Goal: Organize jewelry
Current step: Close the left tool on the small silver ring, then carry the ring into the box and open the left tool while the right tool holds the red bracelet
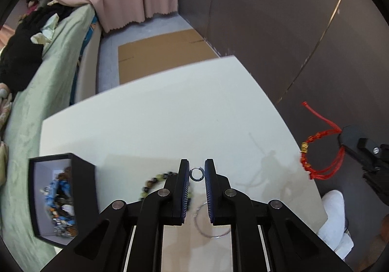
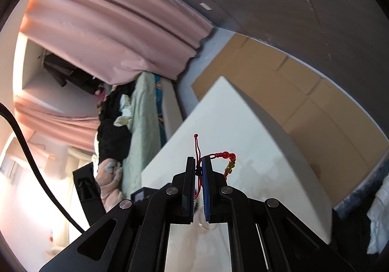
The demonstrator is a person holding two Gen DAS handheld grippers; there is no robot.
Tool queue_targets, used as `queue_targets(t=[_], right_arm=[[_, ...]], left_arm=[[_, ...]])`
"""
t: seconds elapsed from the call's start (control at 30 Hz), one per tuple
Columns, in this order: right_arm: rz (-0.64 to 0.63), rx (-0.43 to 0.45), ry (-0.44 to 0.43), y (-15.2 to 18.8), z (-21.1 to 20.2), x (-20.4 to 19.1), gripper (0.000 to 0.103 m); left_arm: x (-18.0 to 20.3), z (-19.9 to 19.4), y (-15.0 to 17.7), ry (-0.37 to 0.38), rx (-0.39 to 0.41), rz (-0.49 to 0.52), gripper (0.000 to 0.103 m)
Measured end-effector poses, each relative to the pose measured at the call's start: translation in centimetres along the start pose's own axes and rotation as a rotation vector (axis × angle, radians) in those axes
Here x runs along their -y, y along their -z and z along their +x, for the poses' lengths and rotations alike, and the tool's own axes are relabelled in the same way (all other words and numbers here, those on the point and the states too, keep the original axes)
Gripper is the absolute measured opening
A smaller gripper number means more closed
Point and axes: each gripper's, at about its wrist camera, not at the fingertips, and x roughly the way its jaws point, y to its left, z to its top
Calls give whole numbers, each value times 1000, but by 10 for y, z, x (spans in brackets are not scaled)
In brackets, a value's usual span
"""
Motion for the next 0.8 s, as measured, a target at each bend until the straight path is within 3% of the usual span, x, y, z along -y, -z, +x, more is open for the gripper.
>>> queue_targets(t=[0.47,0.8], right_arm=[[-96,-26,-96,22,34,-51,7],[-177,-38,-151,36,56,-82,7]], left_arm=[[-68,-51,4,20,110,-104,14],[-130,-62,16,16,158,-221,14]])
